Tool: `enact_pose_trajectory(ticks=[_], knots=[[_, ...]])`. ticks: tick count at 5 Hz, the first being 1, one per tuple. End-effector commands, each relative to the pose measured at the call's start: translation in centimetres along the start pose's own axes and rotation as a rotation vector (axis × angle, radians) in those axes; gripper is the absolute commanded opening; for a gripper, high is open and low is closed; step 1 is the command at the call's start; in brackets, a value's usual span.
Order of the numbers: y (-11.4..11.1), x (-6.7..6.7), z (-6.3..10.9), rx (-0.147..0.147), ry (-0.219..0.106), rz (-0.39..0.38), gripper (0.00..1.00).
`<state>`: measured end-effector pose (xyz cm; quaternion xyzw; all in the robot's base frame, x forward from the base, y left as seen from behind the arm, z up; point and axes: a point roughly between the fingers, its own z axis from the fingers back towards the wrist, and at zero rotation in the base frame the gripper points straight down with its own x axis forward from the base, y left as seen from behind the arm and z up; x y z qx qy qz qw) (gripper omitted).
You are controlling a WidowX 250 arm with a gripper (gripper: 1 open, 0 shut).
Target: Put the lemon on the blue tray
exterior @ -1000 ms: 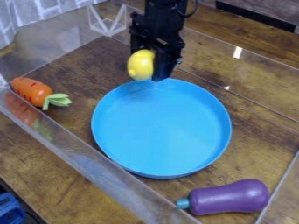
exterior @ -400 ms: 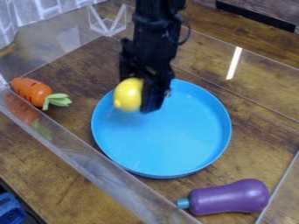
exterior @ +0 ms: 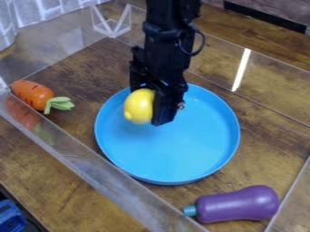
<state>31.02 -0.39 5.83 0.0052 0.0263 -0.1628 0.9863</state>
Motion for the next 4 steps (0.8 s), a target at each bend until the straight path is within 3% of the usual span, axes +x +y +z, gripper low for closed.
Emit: enact_pose_trajectory(ticks=[1, 3, 4], knots=[[-0.5, 0.6, 1.6, 0.003, -0.038, 0.033, 0.00], [-1.3, -0.3, 1.4, -0.013, -0.023, 0.132, 0.00], [-1.8, -0.8, 0.8, -0.018, -0.015, 0.178, 1.00]])
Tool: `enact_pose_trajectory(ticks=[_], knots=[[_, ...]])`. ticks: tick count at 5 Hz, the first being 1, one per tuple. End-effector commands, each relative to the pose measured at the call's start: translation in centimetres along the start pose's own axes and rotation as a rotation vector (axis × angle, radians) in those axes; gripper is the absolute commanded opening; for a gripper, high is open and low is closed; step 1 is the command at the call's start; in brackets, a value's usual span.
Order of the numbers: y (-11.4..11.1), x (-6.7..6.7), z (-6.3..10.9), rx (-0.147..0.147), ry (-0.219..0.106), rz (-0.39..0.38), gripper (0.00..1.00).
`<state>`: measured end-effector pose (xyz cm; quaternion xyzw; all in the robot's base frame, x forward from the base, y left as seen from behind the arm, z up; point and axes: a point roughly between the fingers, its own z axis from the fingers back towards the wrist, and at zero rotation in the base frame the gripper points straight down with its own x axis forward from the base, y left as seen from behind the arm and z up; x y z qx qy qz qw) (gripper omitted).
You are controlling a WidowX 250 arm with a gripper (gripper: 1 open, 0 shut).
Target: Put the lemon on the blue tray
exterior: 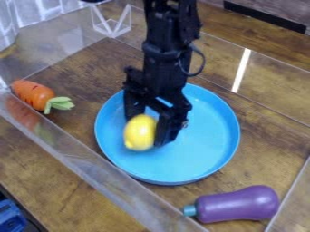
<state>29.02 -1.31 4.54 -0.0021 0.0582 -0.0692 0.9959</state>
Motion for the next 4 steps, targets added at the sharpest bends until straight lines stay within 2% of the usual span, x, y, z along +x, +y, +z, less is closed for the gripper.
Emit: enact_pose_trajectory(ticks=[1, 3, 4], knots=[[-0.7, 0.2, 1.7, -0.003, -0.076, 0.033, 0.00], [-1.0, 0.1, 2.2, 0.000, -0.062, 0.071, 0.00], [0.1, 1.1, 3.1, 0.019, -0.049, 0.013, 0.00]])
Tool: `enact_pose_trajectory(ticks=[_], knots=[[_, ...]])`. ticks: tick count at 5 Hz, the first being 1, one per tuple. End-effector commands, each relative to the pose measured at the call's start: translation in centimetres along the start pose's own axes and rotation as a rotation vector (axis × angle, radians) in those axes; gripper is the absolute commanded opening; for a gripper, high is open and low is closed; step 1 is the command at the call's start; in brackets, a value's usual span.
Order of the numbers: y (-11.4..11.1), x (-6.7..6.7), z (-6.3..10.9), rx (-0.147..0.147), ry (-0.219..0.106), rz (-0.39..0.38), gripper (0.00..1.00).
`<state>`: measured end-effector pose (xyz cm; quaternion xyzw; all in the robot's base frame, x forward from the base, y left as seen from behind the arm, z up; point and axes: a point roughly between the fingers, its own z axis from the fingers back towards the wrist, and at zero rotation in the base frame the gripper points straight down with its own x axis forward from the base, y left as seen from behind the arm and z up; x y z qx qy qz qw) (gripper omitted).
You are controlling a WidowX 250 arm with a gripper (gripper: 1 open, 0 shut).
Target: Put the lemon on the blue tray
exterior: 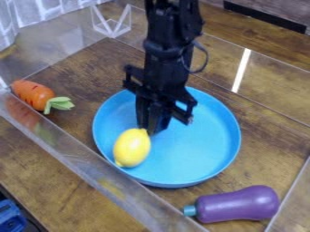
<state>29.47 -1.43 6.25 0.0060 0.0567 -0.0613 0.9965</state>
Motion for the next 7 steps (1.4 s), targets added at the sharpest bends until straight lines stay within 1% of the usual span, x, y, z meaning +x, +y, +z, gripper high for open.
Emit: enact_pose_trajectory(ticks=[1, 2, 3, 4, 5, 6, 7], knots=[[2.1, 2.6, 2.7, 0.021, -0.034, -0.056, 0.00], [4.8, 2.8, 2.6, 0.017, -0.025, -0.022, 0.00], [7.6, 2.5, 1.8, 0.009, -0.013, 0.004, 1.00], [9.3, 1.9, 1.2, 0.000, 0.002, 0.013, 1.00], [8.2, 1.1, 1.6, 0.001, 0.008, -0.014, 1.00], [5.4, -0.2, 2.2, 0.008, -0.013, -0.143, 1.00], [3.5, 0.1, 2.9, 0.021, -0.030, -0.272, 1.00]])
